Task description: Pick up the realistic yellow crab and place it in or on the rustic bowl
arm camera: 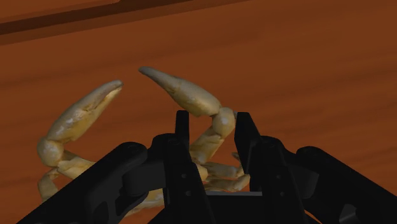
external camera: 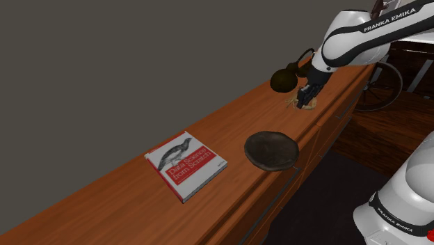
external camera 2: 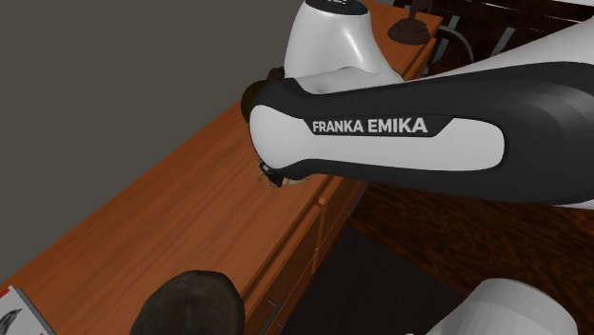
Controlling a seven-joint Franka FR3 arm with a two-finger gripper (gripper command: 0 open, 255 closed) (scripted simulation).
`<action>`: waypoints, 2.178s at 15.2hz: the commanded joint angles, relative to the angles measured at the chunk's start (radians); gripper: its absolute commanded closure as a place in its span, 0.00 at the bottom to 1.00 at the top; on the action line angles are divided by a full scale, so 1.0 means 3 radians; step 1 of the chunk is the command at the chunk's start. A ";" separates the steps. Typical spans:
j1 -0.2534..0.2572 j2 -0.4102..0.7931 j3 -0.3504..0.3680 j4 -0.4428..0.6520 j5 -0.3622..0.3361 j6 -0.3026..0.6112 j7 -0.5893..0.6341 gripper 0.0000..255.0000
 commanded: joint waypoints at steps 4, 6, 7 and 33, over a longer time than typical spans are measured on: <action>-0.0012 -0.0100 0.0037 0.0148 -0.0019 -0.0246 0.0049 1.00; -0.0016 -0.0137 0.0050 0.0213 -0.0025 -0.0346 0.0066 1.00; -0.0018 -0.0154 0.0056 0.0246 -0.0027 -0.0396 0.0074 1.00; 0.0286 -0.1033 0.1000 0.0260 0.0302 -0.1207 0.1133 1.00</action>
